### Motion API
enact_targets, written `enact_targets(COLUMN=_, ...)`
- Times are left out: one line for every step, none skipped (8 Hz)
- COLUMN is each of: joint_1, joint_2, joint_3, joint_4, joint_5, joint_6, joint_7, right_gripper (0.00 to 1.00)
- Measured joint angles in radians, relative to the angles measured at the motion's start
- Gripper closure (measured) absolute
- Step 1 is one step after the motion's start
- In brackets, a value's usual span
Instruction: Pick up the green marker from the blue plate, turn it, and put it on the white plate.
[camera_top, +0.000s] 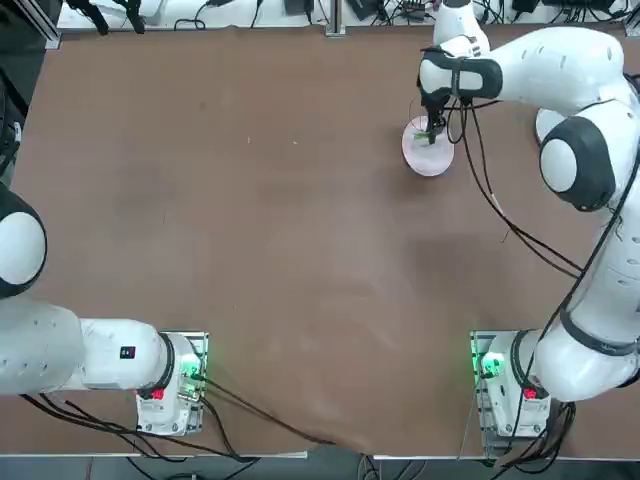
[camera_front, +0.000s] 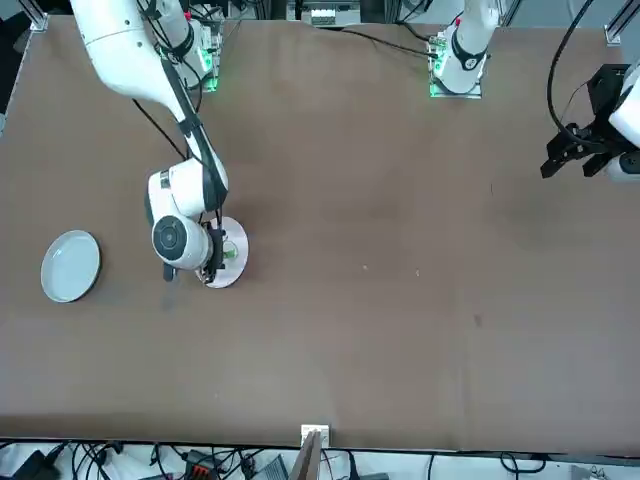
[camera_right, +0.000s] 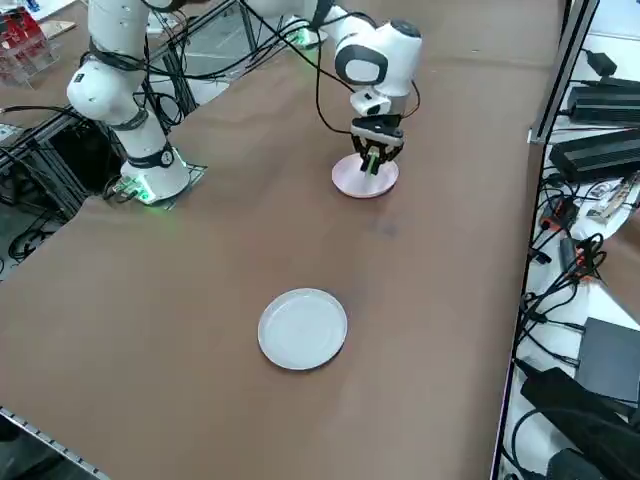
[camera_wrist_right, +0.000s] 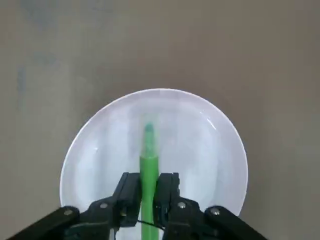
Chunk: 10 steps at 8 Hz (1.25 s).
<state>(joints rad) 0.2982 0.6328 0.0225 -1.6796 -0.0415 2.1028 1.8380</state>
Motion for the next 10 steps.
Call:
enact_targets(joint_1=0.001, joint_2=0.005, joint_3=0.0, joint_4=-0.001, joint_5=0.0, joint_6=0.0, joint_7=0.007, right_gripper=0.83)
enact_targets(joint_1=0.003, joint_2=0.013, joint_3=0.0, joint_4=-0.002, joint_5=0.003, joint_6=0.0, joint_7=0.014, right_gripper=0.83)
enact_targets(joint_1=0.003, joint_2=0.02, joint_3=0.0, joint_4=-0.002, joint_5=0.005, joint_6=0.0, joint_7=0.031, right_gripper=0.82)
enact_targets(joint_1=0.003, joint_2=0.025, joint_3=0.0, joint_4=-0.002, joint_5=0.005, joint_6=0.0, joint_7=0.044, right_gripper=0.79)
enact_targets(joint_1=0.004, joint_2=0.027, joint_3=0.0, joint_4=-0.002, joint_5=0.006, joint_6=0.0, joint_7=0.049, right_gripper=0.74)
enact_targets(joint_1=0.005, joint_2=0.028, joint_3=0.0, joint_4=-0.002, joint_5=0.006, joint_6=0.0, joint_7=0.05, right_gripper=0.7)
enact_targets(joint_1=0.005, joint_2=0.028, joint_3=0.0, joint_4=-0.002, joint_5=0.006, joint_6=0.0, joint_7=0.051, right_gripper=0.52)
enact_targets(joint_1=0.005, joint_2=0.028, joint_3=0.0, joint_4=-0.002, joint_5=0.006, joint_6=0.0, joint_7=0.051, right_gripper=0.44)
enact_targets(joint_1=0.005, joint_2=0.027, joint_3=0.0, joint_4=-0.002, joint_5=0.006, joint_6=-0.004, joint_7=0.045, right_gripper=0.39)
enact_targets(joint_1=0.005, joint_2=0.025, joint_3=0.0, joint_4=0.001, joint_5=0.005, joint_6=-0.016, joint_7=0.024, right_gripper=0.21)
